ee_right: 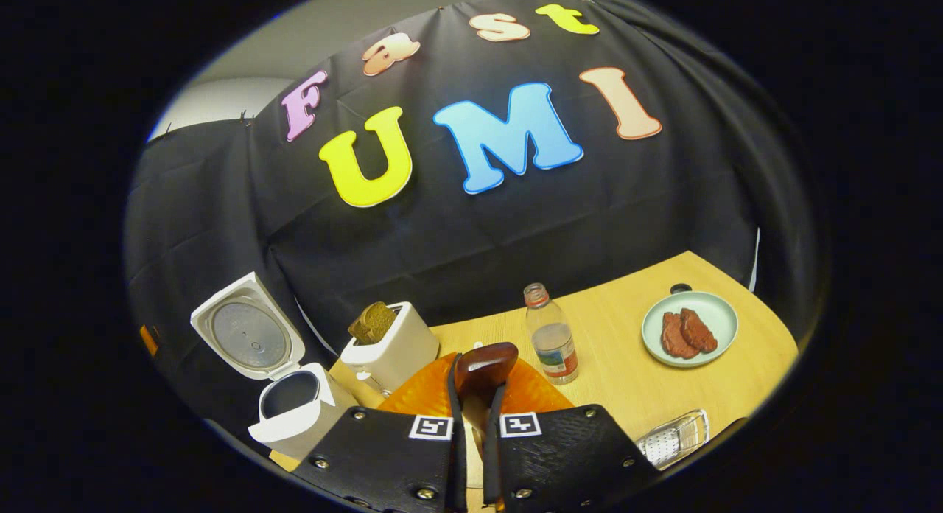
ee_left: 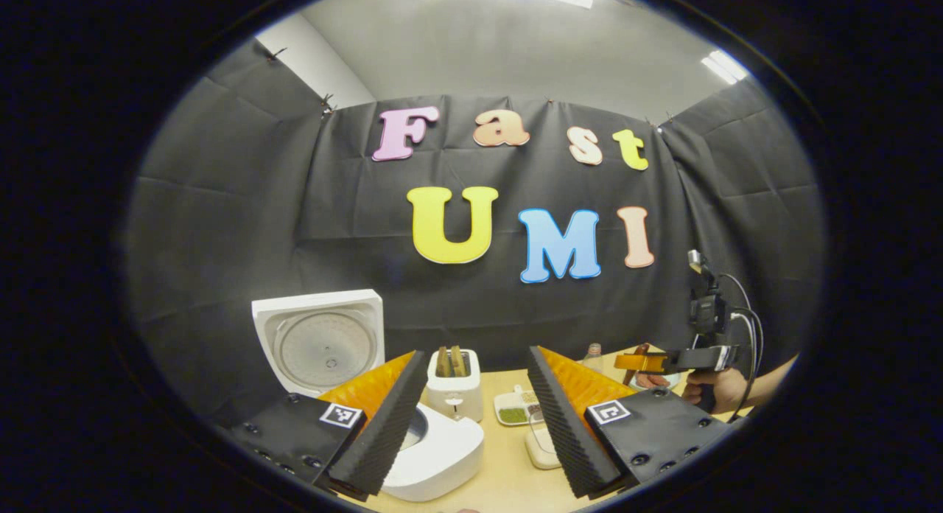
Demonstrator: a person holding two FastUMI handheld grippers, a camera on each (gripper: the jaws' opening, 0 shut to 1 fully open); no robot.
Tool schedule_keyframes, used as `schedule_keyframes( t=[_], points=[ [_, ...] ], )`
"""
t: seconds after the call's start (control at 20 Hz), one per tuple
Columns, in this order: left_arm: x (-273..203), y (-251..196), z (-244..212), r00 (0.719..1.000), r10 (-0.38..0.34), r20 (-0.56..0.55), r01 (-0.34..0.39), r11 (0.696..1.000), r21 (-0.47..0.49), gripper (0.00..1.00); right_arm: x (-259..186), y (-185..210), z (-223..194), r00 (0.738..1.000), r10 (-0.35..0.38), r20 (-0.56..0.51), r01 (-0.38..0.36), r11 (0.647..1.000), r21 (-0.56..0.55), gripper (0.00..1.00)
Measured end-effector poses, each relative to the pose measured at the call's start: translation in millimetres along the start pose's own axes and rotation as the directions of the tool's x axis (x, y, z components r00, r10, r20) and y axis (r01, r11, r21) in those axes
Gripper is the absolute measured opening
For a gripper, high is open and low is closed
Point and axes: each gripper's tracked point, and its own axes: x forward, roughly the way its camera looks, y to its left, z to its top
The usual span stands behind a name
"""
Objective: Close the left gripper, press the button to open the rice cooker; take a wooden spoon from the chopstick holder with the right hand, scoop a spoonful of rice and pour it into the rice cooker, then put the wooden spoon back into the chopstick holder.
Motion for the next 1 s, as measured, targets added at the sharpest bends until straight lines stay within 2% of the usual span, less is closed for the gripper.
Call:
schedule_keyframes(
  t=[0.1,0.15,0.2,0.35,0.5,0.6,0.65,0.75,0.85,0.95,1.0],
  points=[
    [-4.1,11.6,-4.1,1.000,0.002,-0.016,-0.002,1.000,0.027,0.92,13.1,-2.9,-16.8,0.999,-0.036,-0.011,0.036,0.999,-0.004,0.09],
    [-5.2,15.1,-4.0,1.000,0.001,-0.016,0.000,0.999,0.039,0.99,19.8,-3.9,-22.4,0.999,-0.053,-0.010,0.053,0.998,-0.015,0.09],
    [-7.0,18.6,-4.7,1.000,-0.001,-0.016,0.002,0.999,0.043,0.96,26.7,-5.1,-29.0,0.998,-0.068,-0.006,0.067,0.997,-0.027,0.09],
    [-10.2,27.8,-10.5,1.000,-0.008,-0.027,0.009,1.000,0.029,0.95,46.5,-10.2,-54.3,0.993,-0.115,-0.032,0.113,0.992,-0.051,0.09],
    [-10.4,38.3,-19.3,0.999,0.000,-0.043,0.001,1.000,0.017,0.95,55.9,1.7,-72.0,0.993,-0.109,-0.051,0.107,0.994,-0.039,0.09],
    [-9.8,43.8,-23.4,0.999,0.005,-0.046,-0.004,1.000,0.017,0.96,56.5,19.0,-78.7,0.995,-0.055,-0.080,0.058,0.998,0.028,0.09],
    [-10.3,45.2,-25.1,0.999,0.006,-0.051,-0.005,1.000,0.018,0.92,56.6,23.7,-80.6,0.996,-0.041,-0.084,0.047,0.996,0.070,0.09],
    [-10.4,45.5,-28.3,0.998,0.005,-0.056,-0.004,1.000,0.018,0.93,54.6,25.9,-80.5,0.996,-0.022,-0.084,0.033,0.990,0.140,0.09],
    [-9.2,45.9,-26.3,0.999,0.003,-0.052,-0.002,1.000,0.016,0.95,52.5,25.8,-81.8,0.996,0.021,-0.089,-0.001,0.974,0.225,0.09],
    [-9.8,47.5,-27.4,0.998,0.005,-0.055,-0.004,1.000,0.015,0.92,46.2,11.8,-76.4,0.997,0.032,-0.069,-0.008,0.947,0.321,0.09],
    [-11.0,47.0,-26.9,0.999,0.005,-0.054,-0.004,1.000,0.016,0.96,42.6,3.4,-71.6,0.998,0.028,-0.053,-0.007,0.932,0.363,0.09]
  ],
)
